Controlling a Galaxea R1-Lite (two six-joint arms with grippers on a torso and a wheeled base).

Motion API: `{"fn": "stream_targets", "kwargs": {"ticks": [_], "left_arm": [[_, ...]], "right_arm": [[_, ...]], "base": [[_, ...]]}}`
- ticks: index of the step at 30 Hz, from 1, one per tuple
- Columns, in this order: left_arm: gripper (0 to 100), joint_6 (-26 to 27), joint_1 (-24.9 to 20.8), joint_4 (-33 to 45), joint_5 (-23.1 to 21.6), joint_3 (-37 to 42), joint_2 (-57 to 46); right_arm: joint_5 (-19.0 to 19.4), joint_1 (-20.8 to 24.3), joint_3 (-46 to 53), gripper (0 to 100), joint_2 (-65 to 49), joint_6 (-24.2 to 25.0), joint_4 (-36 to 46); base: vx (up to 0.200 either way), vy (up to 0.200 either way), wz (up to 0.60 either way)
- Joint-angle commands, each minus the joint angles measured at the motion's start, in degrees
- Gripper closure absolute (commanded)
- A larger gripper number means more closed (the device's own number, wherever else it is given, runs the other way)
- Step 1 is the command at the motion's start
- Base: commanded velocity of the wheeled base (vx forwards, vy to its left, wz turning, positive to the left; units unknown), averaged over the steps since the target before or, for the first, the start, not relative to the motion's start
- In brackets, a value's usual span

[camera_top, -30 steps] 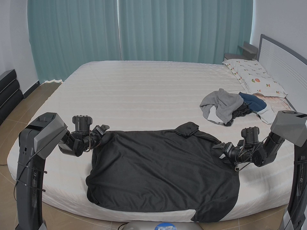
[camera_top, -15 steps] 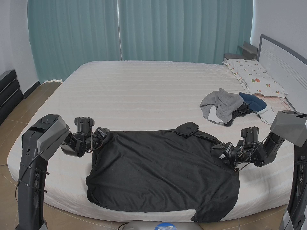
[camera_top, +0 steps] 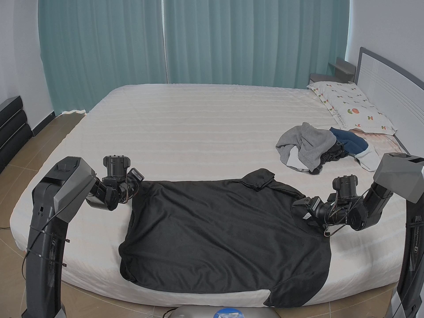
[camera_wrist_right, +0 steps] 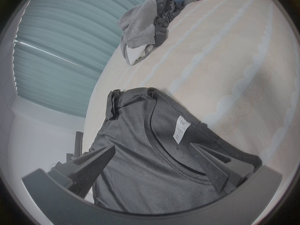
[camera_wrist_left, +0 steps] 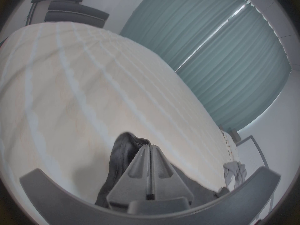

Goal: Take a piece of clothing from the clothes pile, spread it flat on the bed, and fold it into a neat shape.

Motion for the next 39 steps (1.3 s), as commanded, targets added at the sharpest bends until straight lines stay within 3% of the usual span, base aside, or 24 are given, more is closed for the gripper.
{"fn": "stream_targets", "kwargs": {"ticks": [1,11,21,27,28,31,39], "left_arm": [[100,-0.18,2.3,0.41,2.24,-4.95,0.16],[100,0.08,5.64,0.24,2.33,-13.83,4.9],[100,-0.18,5.28,0.15,3.03,-21.04,10.18],[100,-0.18,4.67,0.5,3.82,-20.6,11.14],[0,-0.18,4.67,0.5,3.82,-20.6,11.14],[0,-0.18,4.32,0.94,3.82,-18.4,10.71],[0,-2.73,4.76,-1.26,2.59,-2.23,-1.51]], "right_arm": [[0.03,0.02,-0.15,0,0.1,0.0,0.0],[0.03,0.02,-0.33,0,0.45,0.0,0.0],[0.03,0.02,-0.42,0,0.45,0.09,0.0],[0.03,0.02,-0.42,0,0.45,0.09,0.0],[0.03,0.02,-0.42,0,0.45,0.09,0.0],[0.03,0.02,-0.5,0,0.45,0.18,0.0],[-0.06,-0.07,-0.77,0,1.07,0.44,-2.11]], "base": [[0.0,0.0,0.0],[0.0,0.0,0.0],[0.0,0.0,0.0],[0.0,0.0,0.0],[0.0,0.0,0.0],[0.0,0.0,0.0],[0.0,0.0,0.0]]}}
